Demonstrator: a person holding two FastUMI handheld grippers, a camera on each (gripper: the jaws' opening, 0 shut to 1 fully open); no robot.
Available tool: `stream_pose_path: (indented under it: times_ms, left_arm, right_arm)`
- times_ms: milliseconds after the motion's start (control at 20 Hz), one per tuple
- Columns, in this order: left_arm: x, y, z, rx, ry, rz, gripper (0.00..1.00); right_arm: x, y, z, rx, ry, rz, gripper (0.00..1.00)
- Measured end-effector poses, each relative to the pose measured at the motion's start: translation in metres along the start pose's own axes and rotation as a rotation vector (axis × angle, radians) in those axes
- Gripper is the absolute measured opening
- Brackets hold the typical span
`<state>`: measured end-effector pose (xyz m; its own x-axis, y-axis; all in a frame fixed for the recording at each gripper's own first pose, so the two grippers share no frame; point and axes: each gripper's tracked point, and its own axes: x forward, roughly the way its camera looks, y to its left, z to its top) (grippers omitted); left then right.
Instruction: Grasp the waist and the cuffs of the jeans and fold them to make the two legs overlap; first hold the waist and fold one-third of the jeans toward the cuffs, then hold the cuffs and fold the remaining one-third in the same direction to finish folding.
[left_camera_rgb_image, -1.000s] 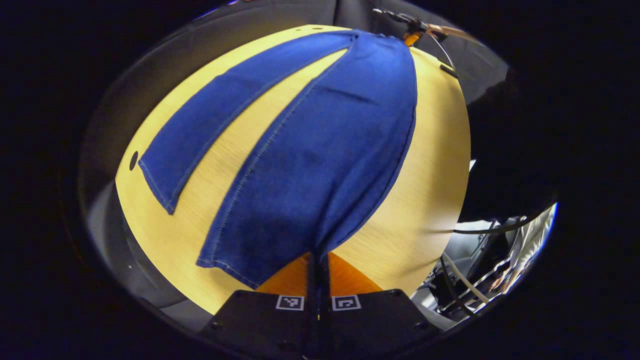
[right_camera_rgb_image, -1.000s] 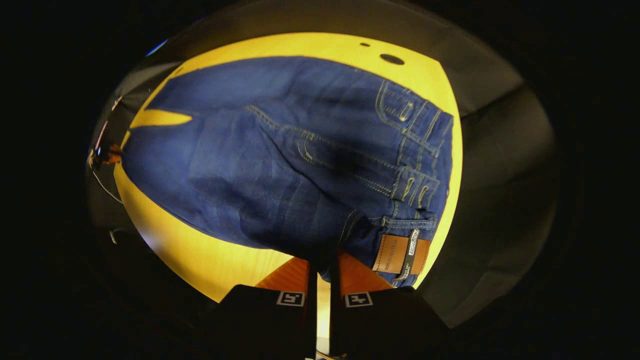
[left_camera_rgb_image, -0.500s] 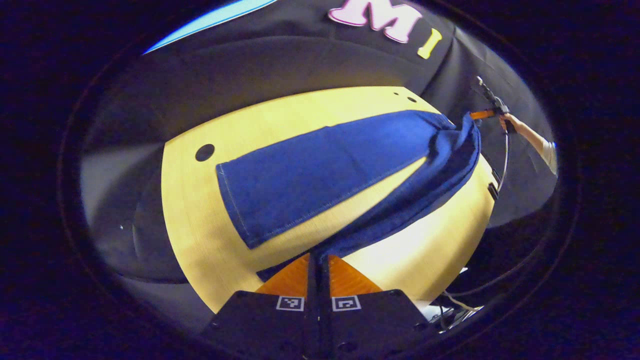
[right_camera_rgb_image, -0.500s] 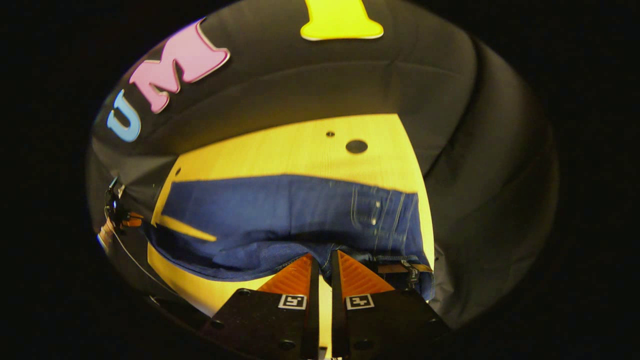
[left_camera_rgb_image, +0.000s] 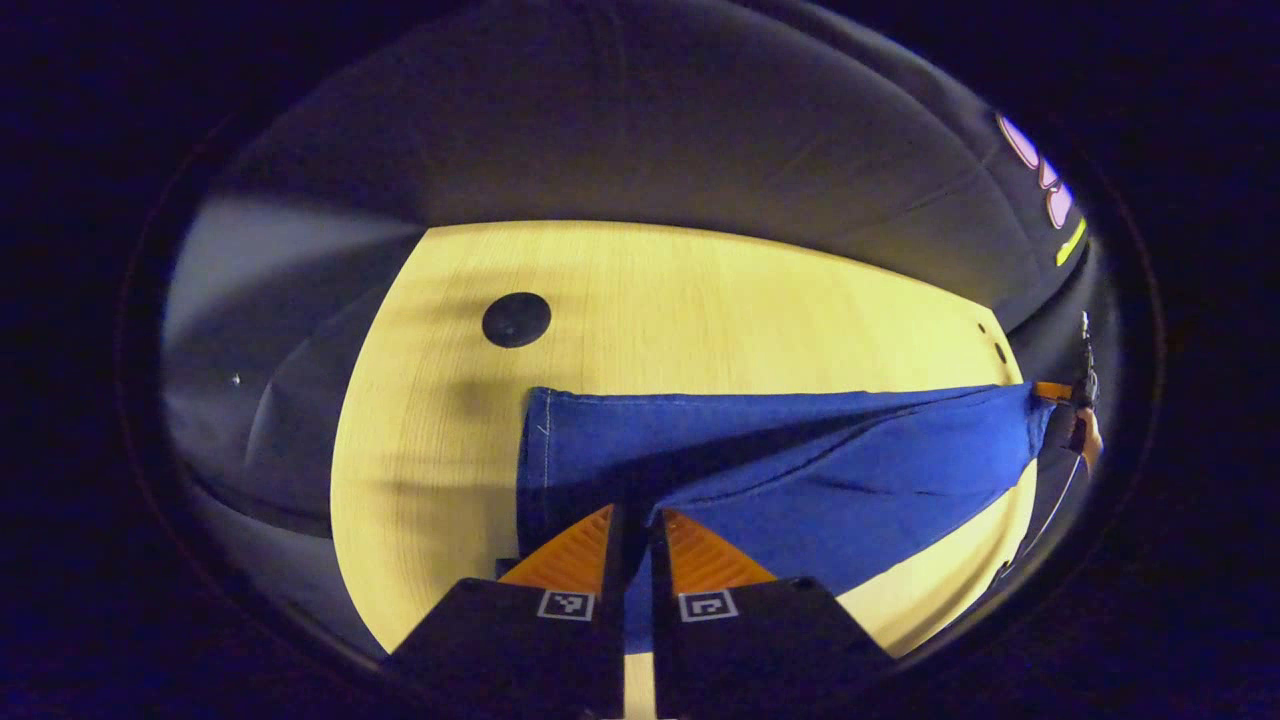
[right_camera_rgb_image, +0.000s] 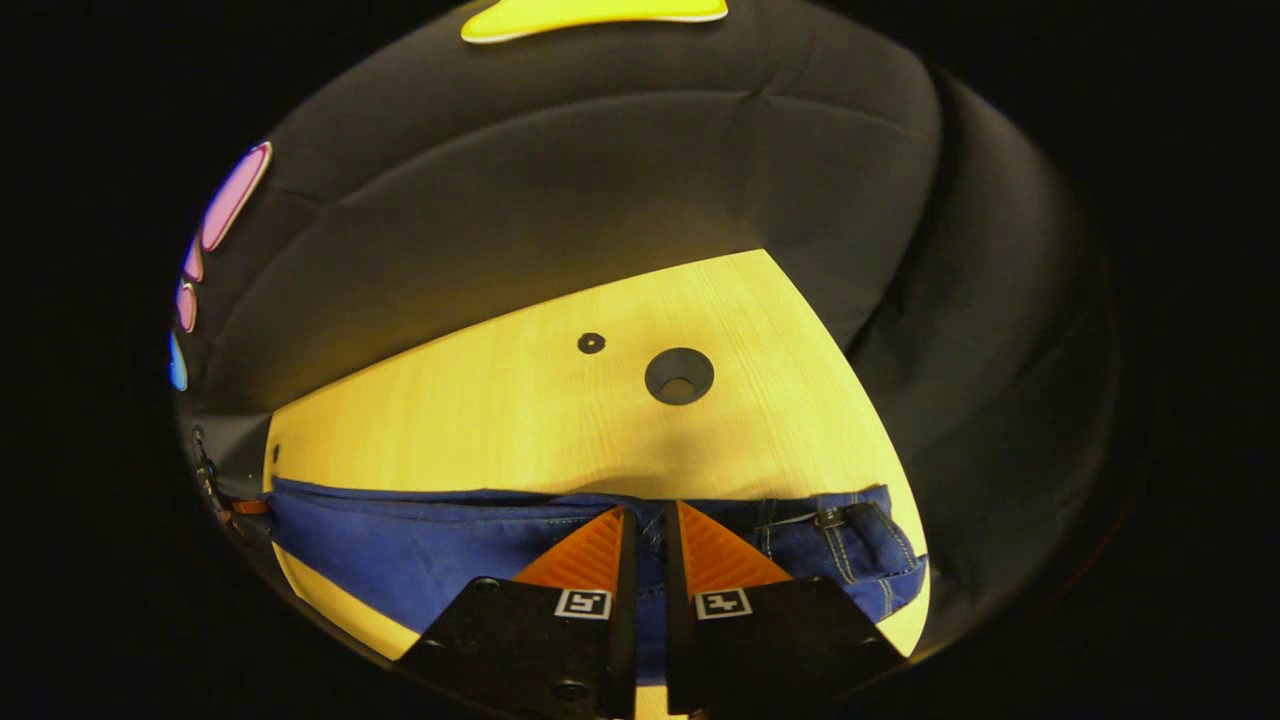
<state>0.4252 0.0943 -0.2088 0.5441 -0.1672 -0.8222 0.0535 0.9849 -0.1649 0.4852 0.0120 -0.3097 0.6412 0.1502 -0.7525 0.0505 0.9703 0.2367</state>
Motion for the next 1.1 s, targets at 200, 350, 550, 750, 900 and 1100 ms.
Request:
stream_pose_path:
  times_ms: [200,350,550,750,900,1100]
  left_arm:
    - [-0.028,0.004,0.052,-0.011,-0.27,0.058,0.88]
    - [-0.084,-0.008,0.084,-0.021,-0.517,-0.005,0.97]
    - [-0.152,-0.038,0.073,-0.038,-0.66,-0.117,0.97]
    - [-0.169,-0.078,0.02,0.016,-0.631,-0.132,0.97]
    - [-0.171,-0.113,-0.003,0.07,-0.596,-0.158,0.97]
    - [-0.173,-0.139,-0.014,0.098,-0.567,-0.154,0.97]
  right_arm:
    - [-0.034,0.011,0.049,0.176,-0.147,0.099,0.74]
    - [-0.079,-0.033,0.069,0.207,-0.278,0.03,0.98]
    - [-0.116,-0.115,0.02,0.433,-0.189,-0.122,0.98]
    - [-0.078,-0.136,-0.043,0.605,-0.052,-0.191,0.98]
    - [-0.054,-0.133,-0.055,0.652,-0.021,-0.204,0.98]
    - [-0.067,-0.142,-0.047,0.633,-0.054,-0.253,0.96]
